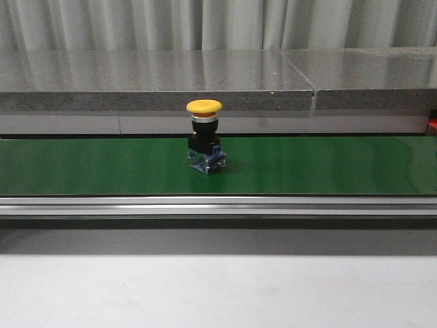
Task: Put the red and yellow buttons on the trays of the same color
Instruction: 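Lift the red button and lower it into the red tray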
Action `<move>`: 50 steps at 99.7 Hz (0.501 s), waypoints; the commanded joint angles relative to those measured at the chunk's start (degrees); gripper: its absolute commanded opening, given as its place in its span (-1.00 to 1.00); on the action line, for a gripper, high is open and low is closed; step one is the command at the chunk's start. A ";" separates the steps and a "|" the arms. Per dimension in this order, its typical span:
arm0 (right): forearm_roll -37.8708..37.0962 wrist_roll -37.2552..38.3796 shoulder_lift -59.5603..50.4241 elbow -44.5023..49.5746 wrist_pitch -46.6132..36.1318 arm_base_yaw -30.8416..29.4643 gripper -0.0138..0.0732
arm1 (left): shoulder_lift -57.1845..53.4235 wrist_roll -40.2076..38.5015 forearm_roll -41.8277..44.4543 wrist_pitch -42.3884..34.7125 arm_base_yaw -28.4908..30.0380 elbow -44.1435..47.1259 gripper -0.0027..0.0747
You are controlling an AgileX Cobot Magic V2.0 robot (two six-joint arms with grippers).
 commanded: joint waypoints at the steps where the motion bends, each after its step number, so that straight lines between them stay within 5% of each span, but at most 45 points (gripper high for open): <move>1: 0.81 -0.28 -3.61 -2.01 -1.52 -0.29 -0.39 | 0.53 -0.62 -0.65 -4.23 -0.47 -1.42 -0.98; 29: 0.87 -0.28 -3.97 -2.01 -2.06 -0.29 0.72 | 0.53 -0.62 -0.65 -4.23 -0.47 -1.42 -0.98; 50: 0.92 -0.28 -7.50 -2.01 -3.03 -0.29 0.81 | 0.53 -0.62 -0.65 -4.23 -0.47 -1.42 -0.98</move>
